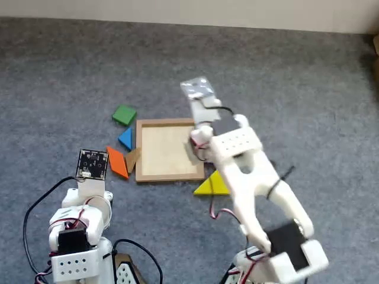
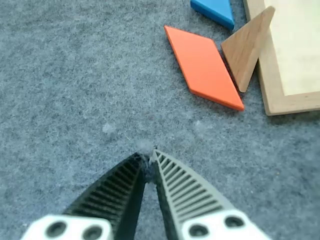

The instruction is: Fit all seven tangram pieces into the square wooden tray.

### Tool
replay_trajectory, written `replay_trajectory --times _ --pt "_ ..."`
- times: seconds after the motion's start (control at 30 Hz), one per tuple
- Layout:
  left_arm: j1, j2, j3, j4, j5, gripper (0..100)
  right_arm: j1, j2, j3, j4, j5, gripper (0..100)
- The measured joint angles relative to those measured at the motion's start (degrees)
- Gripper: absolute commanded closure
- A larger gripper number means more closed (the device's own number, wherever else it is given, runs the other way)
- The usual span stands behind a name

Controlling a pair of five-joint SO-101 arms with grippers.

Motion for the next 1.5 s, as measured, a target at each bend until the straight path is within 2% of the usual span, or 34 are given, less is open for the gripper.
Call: replay_trajectory --times 0.23,0.4,0.77,0.97,1.37,1.5 --pt "0.0 0.0 0.0 0.0 0.0 99 -6.4 15.5 -14.6 0.0 -10.0 80.7" --pt "0.0 0.0 0.0 0.0 0.0 99 -7.0 25.8 -24.2 0.0 -16.4 80.7" --pt "0.0 0.0 0.0 0.0 0.0 99 -7.1 31.7 -28.7 0.0 -24.4 79.2" --pt "0.0 0.0 0.0 0.0 0.0 99 -7.1 31.7 -28.7 0.0 -25.3 69.0" --pt "0.0 0.0 0.0 0.0 0.0 99 -7.2 31.7 -28.7 6.3 -25.2 69.2" --pt "0.0 0.0 0.0 0.0 0.0 99 -7.2 31.7 -28.7 8.0 -20.9 78.0"
